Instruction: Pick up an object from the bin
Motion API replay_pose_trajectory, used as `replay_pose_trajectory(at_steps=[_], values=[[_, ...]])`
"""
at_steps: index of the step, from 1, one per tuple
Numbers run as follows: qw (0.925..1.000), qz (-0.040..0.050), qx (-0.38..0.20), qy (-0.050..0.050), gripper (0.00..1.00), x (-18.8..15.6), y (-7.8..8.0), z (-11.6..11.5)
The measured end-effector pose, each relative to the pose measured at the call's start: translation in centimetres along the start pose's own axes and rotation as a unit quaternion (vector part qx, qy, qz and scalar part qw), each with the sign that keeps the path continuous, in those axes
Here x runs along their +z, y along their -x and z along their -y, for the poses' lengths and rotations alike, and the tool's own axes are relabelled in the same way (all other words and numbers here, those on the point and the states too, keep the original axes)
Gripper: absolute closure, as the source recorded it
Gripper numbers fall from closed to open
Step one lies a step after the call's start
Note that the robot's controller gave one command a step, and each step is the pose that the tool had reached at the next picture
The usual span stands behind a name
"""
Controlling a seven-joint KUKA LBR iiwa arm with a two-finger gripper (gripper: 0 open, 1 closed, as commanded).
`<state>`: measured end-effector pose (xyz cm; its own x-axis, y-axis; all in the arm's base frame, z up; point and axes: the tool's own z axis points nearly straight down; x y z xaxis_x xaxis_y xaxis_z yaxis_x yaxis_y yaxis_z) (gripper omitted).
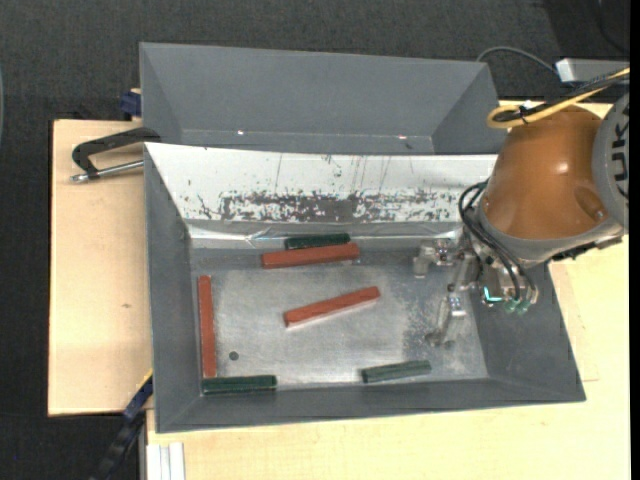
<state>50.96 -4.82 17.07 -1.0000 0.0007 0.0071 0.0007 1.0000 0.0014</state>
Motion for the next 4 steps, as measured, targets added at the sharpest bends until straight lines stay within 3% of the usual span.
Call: replay_pose_trajectory(at_steps=[1,2,3,4], values=[[1.0,0.0042,-0.001,0.0,0.0,-0.4,0.2,0.0],[0.9992,0.0067,-0.039,-0.001,0.0,2.9,0.0,-0.6],[0.9971,0.0014,-0.075,-0.001,0.0,7.2,-0.8,-1.8],[0.997,0.0062,0.078,0.0,0.0,7.7,2.3,-6.0]])
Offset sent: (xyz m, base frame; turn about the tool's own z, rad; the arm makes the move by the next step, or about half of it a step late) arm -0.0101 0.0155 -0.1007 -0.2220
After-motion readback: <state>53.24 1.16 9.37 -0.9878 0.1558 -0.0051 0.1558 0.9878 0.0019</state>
